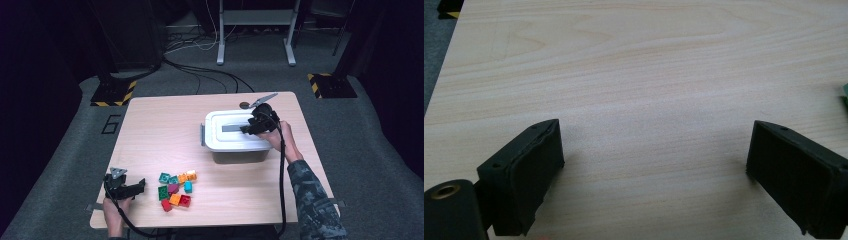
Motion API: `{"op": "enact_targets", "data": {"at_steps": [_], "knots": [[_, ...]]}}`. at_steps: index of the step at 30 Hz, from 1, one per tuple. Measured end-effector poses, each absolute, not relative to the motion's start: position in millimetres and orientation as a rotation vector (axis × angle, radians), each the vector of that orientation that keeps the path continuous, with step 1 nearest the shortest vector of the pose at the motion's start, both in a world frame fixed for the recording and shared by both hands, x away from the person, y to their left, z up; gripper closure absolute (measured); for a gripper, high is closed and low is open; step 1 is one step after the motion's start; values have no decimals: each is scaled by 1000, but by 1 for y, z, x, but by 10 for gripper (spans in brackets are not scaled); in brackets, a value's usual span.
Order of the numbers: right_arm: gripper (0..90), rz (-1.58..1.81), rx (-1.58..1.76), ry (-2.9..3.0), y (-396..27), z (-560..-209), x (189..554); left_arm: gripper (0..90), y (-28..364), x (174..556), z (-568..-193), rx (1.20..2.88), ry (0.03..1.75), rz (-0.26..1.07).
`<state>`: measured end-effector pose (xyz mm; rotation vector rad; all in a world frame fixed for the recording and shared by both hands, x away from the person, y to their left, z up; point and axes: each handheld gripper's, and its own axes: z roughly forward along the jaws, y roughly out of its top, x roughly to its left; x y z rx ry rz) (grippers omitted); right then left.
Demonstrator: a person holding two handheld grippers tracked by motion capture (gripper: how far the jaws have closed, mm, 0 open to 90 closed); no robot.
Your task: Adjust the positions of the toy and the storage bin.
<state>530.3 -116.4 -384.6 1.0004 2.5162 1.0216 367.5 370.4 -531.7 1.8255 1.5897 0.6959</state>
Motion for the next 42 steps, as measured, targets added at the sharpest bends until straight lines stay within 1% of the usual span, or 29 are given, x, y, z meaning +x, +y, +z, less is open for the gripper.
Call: {"op": "enact_targets", "data": {"at_steps": [21,33,37,42], "knots": [[497,970,1116,2414,-106,-385,511,79,370,368,-532,1826,1587,697],[505,935,1264,2337,-98,-384,504,79,371,367,-531,1832,1589,693],[515,962,1142,2401,-102,-385,507,79,371,367,-531,1832,1589,693],[537,996,1074,2437,-106,-386,510,80,371,367,-531,1832,1589,692]]}}
